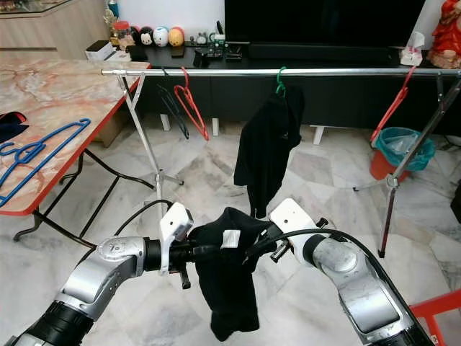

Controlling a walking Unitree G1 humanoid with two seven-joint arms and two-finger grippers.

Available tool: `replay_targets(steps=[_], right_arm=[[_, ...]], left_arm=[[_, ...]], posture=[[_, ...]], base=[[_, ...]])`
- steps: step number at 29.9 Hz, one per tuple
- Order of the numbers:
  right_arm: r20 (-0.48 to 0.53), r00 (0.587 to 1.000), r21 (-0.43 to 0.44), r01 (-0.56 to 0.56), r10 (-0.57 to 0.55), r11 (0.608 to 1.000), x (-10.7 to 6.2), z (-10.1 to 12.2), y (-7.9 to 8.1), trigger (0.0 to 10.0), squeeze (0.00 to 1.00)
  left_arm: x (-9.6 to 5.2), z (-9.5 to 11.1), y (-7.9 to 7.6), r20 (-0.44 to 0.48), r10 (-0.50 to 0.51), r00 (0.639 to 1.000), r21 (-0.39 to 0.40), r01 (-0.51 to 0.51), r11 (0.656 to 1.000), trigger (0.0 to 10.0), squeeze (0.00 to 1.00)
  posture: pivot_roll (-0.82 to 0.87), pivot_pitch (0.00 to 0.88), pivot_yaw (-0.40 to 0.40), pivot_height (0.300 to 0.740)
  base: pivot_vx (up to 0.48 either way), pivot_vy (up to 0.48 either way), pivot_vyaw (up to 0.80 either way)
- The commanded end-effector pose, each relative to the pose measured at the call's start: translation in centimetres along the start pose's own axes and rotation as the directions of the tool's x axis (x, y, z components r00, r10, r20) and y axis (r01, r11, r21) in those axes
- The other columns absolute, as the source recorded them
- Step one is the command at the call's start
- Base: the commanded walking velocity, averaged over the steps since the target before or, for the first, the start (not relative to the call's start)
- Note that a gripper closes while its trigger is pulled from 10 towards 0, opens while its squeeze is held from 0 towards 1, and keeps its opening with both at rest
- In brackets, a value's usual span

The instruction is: Hang hanger

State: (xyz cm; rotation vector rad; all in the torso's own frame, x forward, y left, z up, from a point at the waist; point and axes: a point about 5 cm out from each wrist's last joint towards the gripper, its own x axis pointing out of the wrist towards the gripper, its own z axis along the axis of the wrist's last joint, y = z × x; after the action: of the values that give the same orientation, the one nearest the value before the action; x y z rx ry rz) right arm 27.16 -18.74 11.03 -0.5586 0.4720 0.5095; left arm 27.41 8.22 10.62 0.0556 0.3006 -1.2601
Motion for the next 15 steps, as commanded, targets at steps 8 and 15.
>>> replay_targets(steps=[8, 15], right_arm=[[-0.132, 0.980, -0.038, 0.146, -0.149, 0.989, -0.9, -2.0, -2.5, 0.0, 0.00], [-0.113, 0.984, -0.016, 0.140, -0.140, 0.990, -0.7, -1.6, -2.3, 0.0, 0.00]], left_arm=[[-1.7, -2.0, 1.7, -0.129, 0.120, 0.984, 0.057, -0.114, 0.992, 10.0, 0.00], [-1.7, -1.1, 1.8, -0.051, 0.130, 0.990, 0.049, -0.127, 0.991, 10.0, 0.00]], posture=[[-0.02, 0.036, 0.015, 0.740], [-0.02, 0.035, 0.016, 0.740]], base=[[0.000, 0.000, 0.00], [0.000, 0.000, 0.00]])
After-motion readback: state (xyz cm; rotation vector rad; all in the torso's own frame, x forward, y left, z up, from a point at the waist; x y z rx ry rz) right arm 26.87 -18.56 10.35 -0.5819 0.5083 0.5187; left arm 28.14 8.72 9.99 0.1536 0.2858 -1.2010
